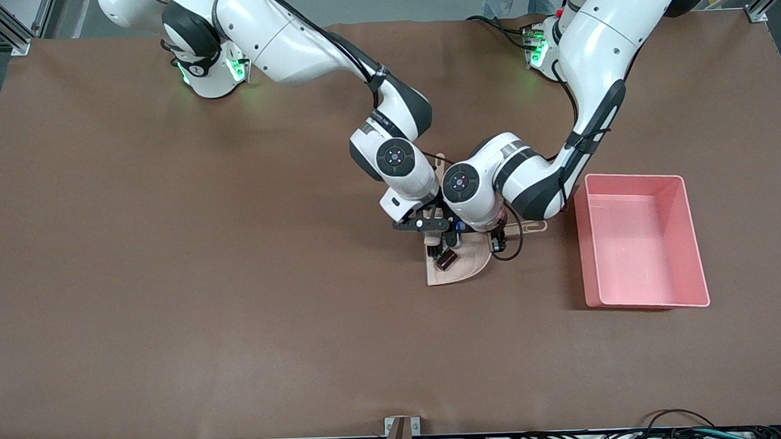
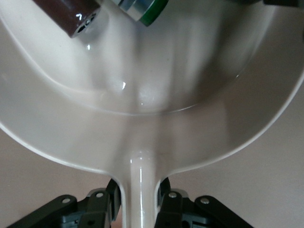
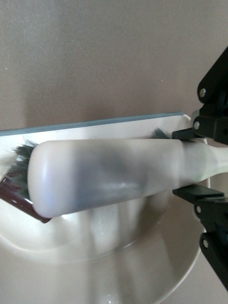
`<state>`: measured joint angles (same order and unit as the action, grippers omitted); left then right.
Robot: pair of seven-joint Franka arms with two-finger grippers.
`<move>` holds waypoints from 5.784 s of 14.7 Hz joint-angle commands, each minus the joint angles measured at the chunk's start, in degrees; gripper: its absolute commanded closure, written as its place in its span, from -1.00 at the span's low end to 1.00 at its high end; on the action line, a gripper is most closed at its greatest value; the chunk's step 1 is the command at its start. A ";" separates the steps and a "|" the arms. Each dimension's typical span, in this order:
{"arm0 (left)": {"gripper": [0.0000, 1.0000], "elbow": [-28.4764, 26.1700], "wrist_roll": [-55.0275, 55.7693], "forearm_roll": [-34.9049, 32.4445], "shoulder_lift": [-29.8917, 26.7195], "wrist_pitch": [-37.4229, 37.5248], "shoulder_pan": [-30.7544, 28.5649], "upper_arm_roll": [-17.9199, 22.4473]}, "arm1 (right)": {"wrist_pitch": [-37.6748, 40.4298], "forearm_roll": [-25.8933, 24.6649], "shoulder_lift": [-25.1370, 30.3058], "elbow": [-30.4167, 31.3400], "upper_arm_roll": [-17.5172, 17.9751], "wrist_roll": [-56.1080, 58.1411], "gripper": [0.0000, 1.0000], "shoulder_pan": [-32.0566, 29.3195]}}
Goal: Clean e-waste and dump in bin
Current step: 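Sweep the switch and capacitor into the dustpan with the right gripper, then pull the brush back with the right gripper while the left lifts the dustpan, then carry the dustpan with the left gripper over the pink bin, then tilt the dustpan with the left gripper to dump items into the bin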
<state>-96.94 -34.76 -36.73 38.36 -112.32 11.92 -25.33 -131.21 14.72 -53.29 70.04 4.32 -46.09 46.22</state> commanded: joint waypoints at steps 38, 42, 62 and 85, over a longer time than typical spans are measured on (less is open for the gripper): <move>1.00 2.98 1.12 5.35 -8.73 -2.58 -27.60 -21.40 | 14.51 -13.92 28.16 40.87 -1.42 44.69 0.98 -52.99; 1.00 2.54 -9.42 4.74 -9.35 3.94 -46.94 -31.96 | 12.56 -14.01 25.70 40.88 -1.42 44.60 0.96 -53.07; 1.00 -3.08 -34.59 -23.82 -7.95 10.10 -67.47 -28.64 | 16.16 -14.10 31.04 33.15 -1.33 44.77 -1.00 -54.39; 0.97 -2.12 -26.42 -39.48 -7.24 18.01 -60.79 -37.31 | 42.44 -14.28 55.67 21.20 -0.45 47.50 -1.00 -51.93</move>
<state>-99.99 -61.58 -76.68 32.42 -95.14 -48.95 -57.82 -89.56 1.41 3.38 93.01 3.86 1.36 -5.70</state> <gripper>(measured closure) 0.661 0.000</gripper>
